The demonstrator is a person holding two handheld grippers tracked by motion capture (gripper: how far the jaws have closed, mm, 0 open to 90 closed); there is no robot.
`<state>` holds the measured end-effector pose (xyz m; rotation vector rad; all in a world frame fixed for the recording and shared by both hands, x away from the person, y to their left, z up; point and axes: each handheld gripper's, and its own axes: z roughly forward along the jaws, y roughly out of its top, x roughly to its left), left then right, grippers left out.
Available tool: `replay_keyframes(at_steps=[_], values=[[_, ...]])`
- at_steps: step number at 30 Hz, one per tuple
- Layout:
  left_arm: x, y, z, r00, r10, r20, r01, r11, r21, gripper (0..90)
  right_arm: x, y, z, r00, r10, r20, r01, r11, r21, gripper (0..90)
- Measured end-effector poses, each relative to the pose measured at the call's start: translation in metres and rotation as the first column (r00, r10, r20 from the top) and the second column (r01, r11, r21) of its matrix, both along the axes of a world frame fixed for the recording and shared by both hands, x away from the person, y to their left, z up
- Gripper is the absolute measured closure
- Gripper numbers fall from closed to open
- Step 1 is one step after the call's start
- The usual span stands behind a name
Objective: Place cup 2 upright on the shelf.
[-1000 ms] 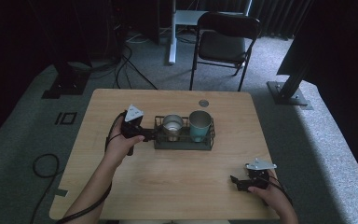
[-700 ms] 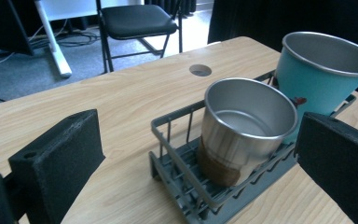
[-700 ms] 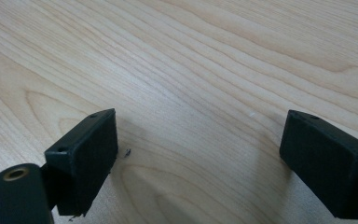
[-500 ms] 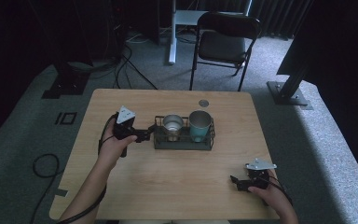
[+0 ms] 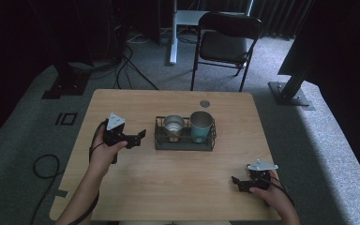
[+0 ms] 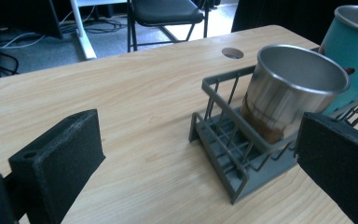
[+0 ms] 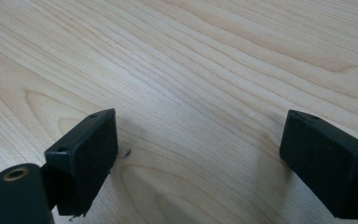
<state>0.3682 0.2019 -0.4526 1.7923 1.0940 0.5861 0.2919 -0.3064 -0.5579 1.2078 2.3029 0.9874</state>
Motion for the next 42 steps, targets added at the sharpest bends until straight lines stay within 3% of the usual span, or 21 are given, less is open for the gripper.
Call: replay_keyframes(at_steps=[10, 25, 34, 39, 42], values=[[-0.014, 0.016, -0.008, 0.9999, 0.013, -0.004, -0.013, 0.9999, 0.011, 1.8, 0.0, 0.0, 0.0, 1.0, 0.0, 0.001, 0.0, 1.0, -0.001, 11.0], [-0.04, 0.042, -0.037, 0.9963, 0.061, -0.061, -0.06, 0.9981, 0.012, 1.8, 0.0, 0.0, 0.0, 1.0, 0.0, 0.001, 0.0, 1.0, -0.001, 11.0], [-0.053, 0.059, -0.055, 0.9892, 0.11, -0.097, -0.109, 0.9939, 0.018, 1.8, 0.0, 0.0, 0.0, 1.0, 0.001, 0.001, -0.001, 1.0, -0.002, 11.0], [-0.058, 0.066, -0.062, 0.9832, 0.138, -0.12, -0.136, 0.9904, 0.028, 1.8, 0.0, 0.0, 0.0, 1.0, 0.001, 0.002, -0.001, 1.0, -0.001, 11.0], [-0.06, 0.07, -0.067, 0.9759, 0.167, -0.141, -0.161, 0.9857, 0.048, 1.8, 0.0, 0.0, 0.0, 1.0, 0.002, 0.003, -0.002, 1.0, -0.001, 11.0]])
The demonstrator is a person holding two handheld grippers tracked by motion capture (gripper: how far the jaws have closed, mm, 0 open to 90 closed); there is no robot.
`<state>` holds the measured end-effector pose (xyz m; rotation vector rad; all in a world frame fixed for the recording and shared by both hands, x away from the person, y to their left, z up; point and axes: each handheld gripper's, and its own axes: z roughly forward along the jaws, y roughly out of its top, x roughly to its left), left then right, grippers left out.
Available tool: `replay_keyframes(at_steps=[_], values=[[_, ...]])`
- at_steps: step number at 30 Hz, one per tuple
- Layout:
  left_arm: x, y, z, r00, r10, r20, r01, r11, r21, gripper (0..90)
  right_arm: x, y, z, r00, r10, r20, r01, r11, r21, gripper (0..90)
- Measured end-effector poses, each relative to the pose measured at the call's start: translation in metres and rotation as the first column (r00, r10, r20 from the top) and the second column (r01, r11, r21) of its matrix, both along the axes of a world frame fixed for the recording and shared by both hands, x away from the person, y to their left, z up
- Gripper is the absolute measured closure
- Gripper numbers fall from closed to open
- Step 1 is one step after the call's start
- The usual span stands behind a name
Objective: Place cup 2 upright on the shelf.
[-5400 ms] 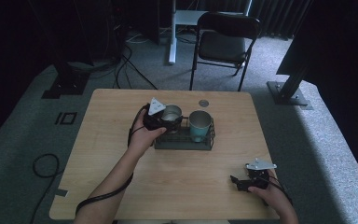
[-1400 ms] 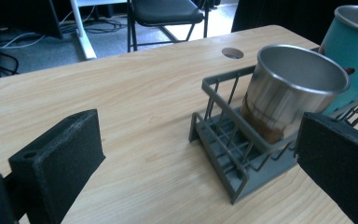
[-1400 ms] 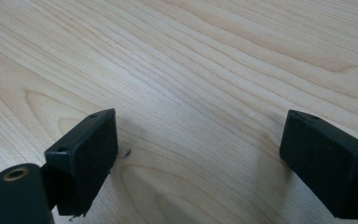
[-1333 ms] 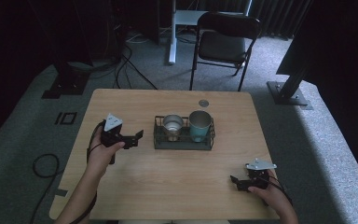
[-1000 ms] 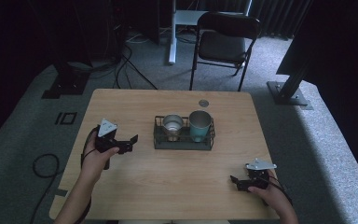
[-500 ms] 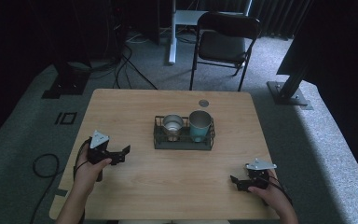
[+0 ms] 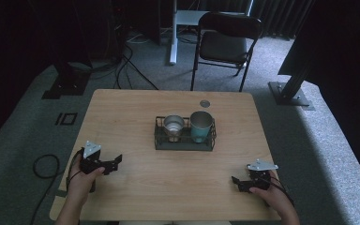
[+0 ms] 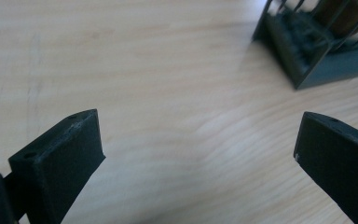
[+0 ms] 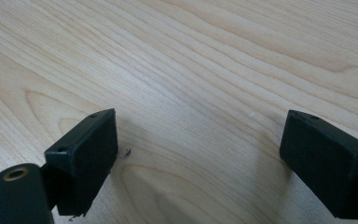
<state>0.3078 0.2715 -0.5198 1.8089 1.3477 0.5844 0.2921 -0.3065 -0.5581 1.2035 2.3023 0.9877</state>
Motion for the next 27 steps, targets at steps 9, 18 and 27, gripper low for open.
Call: replay_keyframes(at_steps=[9, 18, 27], values=[[-0.009, 0.011, -0.009, 0.9971, 0.064, -0.041, -0.063, 0.9974, 0.034, 1.8, 0.0, 0.0, 0.0, 1.0, 0.0, 0.0, 0.0, 1.0, 0.0, 11.0], [-0.017, 0.024, -0.011, 0.989, 0.139, -0.051, -0.136, 0.9894, 0.051, 1.8, 0.0, 0.0, 0.0, 1.0, 0.0, 0.0, 0.0, 1.0, 0.0, 11.0], [-0.024, 0.03, -0.02, 0.9835, 0.158, -0.088, -0.154, 0.9866, 0.055, 1.8, 0.0, 0.0, 0.0, 1.0, 0.0, 0.0, 0.0, 1.0, 0.0, 11.0]])
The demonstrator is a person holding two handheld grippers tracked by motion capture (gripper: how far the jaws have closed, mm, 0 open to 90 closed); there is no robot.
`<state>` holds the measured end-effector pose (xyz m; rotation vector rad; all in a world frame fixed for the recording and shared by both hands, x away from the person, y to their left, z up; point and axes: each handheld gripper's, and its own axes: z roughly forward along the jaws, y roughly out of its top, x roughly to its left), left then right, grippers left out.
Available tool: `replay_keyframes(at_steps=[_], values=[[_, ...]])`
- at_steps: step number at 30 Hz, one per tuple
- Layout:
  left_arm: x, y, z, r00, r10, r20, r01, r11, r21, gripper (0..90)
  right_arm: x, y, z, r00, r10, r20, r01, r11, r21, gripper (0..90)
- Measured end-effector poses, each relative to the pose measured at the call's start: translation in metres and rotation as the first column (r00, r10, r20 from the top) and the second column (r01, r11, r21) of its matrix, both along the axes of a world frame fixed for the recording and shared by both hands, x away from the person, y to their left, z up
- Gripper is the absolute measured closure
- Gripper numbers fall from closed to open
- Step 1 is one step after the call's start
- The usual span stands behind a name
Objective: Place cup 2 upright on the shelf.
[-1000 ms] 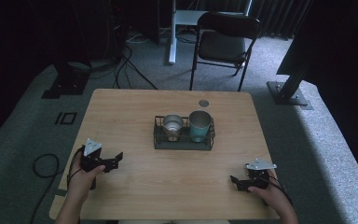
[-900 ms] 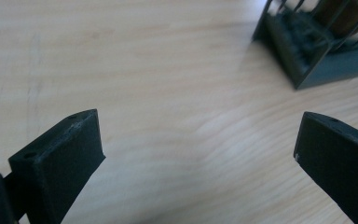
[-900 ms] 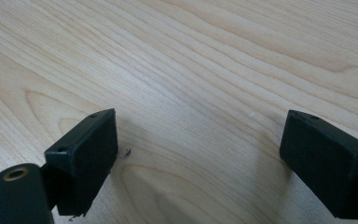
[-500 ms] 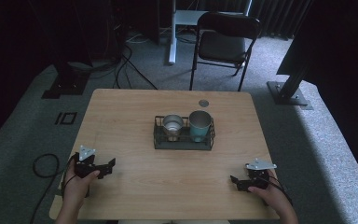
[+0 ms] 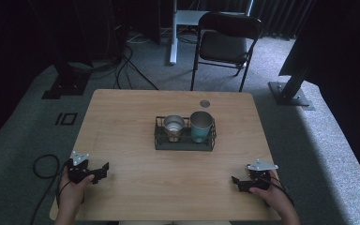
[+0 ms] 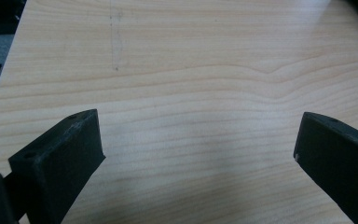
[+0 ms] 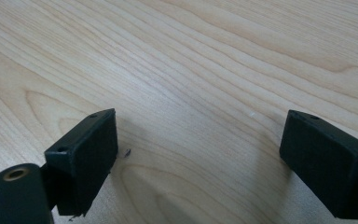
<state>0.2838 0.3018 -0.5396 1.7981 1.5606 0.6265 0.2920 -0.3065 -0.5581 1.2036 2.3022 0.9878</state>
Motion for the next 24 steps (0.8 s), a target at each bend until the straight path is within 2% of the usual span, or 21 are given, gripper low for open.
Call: replay_keyframes(at_steps=[1, 5, 9, 17, 22, 24], values=[[-0.001, 0.001, -0.002, 0.9999, 0.01, -0.014, -0.009, 0.9998, 0.017, 1.8, 0.0, 0.0, 0.0, 1.0, 0.0, 0.0, 0.0, 1.0, 0.0, 11.0], [-0.004, 0.003, -0.003, 0.9992, 0.029, -0.026, -0.028, 0.9992, 0.027, 1.8, 0.0, 0.0, 0.0, 1.0, 0.0, 0.0, 0.0, 1.0, 0.0, 11.0], [-0.006, 0.005, -0.004, 0.9988, 0.038, -0.03, -0.037, 0.9991, 0.022, 1.8, 0.0, 0.0, 0.0, 1.0, 0.0, 0.0, 0.0, 1.0, 0.0, 11.0], [-0.012, 0.009, -0.013, 0.9963, 0.05, -0.07, -0.048, 0.9985, 0.025, 1.8, 0.0, 0.0, 0.0, 1.0, 0.0, 0.0, 0.0, 1.0, 0.0, 11.0], [-0.015, 0.014, -0.015, 0.9953, 0.064, -0.073, -0.062, 0.9977, 0.027, 1.8, 0.0, 0.0, 0.0, 1.0, 0.0, 0.0, 0.0, 1.0, 0.0, 11.0], [-0.016, 0.015, -0.016, 0.9952, 0.07, -0.068, -0.067, 0.9968, 0.044, 1.8, 0.0, 0.0, 0.0, 1.0, 0.0, 0.0, 0.0, 1.0, 0.0, 11.0]])
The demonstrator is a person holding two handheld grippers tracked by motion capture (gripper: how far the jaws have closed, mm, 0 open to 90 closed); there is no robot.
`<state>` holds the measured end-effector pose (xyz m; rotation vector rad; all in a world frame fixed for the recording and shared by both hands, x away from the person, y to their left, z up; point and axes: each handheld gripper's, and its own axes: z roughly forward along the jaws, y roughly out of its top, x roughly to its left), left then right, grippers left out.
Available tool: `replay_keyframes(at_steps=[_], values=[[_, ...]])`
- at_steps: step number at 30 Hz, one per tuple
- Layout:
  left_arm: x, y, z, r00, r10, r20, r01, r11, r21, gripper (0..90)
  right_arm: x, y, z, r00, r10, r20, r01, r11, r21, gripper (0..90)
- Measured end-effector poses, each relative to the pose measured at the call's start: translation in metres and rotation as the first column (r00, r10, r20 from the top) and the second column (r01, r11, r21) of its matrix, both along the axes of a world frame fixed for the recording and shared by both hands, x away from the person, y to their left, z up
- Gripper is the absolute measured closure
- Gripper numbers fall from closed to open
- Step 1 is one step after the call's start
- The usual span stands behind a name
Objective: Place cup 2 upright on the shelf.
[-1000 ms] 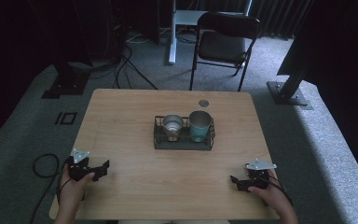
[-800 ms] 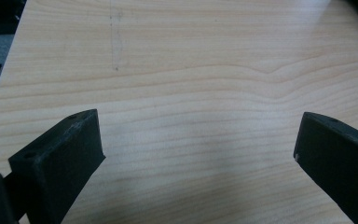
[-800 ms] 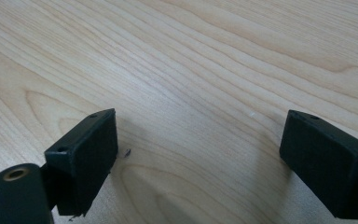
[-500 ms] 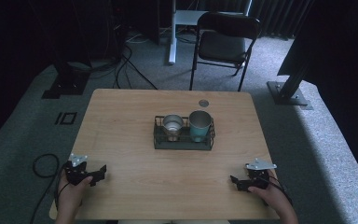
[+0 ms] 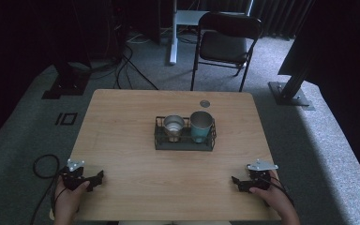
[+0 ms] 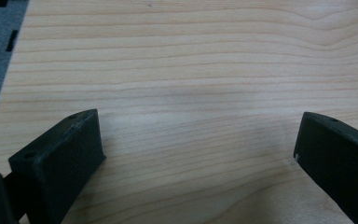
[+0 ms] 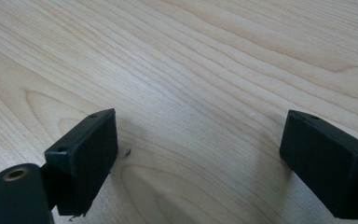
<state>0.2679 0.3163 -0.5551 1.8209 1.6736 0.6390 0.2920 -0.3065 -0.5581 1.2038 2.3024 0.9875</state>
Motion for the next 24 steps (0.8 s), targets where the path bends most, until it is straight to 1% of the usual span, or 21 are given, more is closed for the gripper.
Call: replay_keyframes(at_steps=[1, 3, 4, 5, 7, 9, 12, 20, 24], values=[[0.0, 0.0, -0.001, 1.0, 0.004, 0.005, -0.004, 1.0, 0.003, 1.8, 0.0, 0.0, 0.0, 1.0, 0.0, 0.0, 0.0, 1.0, 0.0, 11.0], [0.0, -0.001, -0.001, 1.0, 0.01, 0.002, -0.01, 0.9999, 0.012, 1.8, 0.0, 0.0, 0.0, 1.0, 0.0, 0.0, 0.0, 1.0, 0.0, 11.0], [0.0, -0.001, -0.001, 0.9999, 0.016, -0.001, -0.016, 0.9996, 0.022, 1.8, 0.0, 0.0, 0.0, 1.0, 0.0, 0.0, 0.0, 1.0, 0.0, 11.0], [0.001, -0.003, -0.001, 0.9998, 0.017, -0.006, -0.016, 0.999, 0.042, 1.8, 0.0, 0.0, 0.0, 1.0, 0.0, 0.001, 0.0, 1.0, 0.0, 11.0], [0.001, -0.009, -0.001, 0.9982, 0.06, -0.006, -0.06, 0.9974, 0.04, 1.9, 0.0, 0.0, 0.0, 1.0, 0.0, 0.0, 0.0, 1.0, 0.0, 11.0], [0.002, -0.01, -0.001, 0.9964, 0.085, -0.003, -0.084, 0.9957, 0.038, 1.9, 0.0, 0.0, 0.0, 1.0, 0.0, 0.0, 0.0, 1.0, 0.0, 11.0], [0.004, -0.01, -0.001, 0.9917, 0.129, -0.003, -0.129, 0.991, 0.036, 1.8, 0.0, 0.0, 0.0, 1.0, 0.0, 0.001, 0.0, 1.0, 0.0, 11.0], [0.006, -0.012, -0.001, 0.9875, 0.158, -0.003, -0.157, 0.9868, 0.037, 1.8, 0.0, 0.0, 0.0, 1.0, 0.0, 0.0, 0.0, 1.0, -0.001, 10.9], [0.007, -0.012, -0.001, 0.987, 0.161, -0.003, -0.161, 0.9863, 0.037, 1.7, 0.0, 0.0, 0.0, 1.0, 0.0, 0.0, 0.0, 1.0, -0.001, 11.0]])
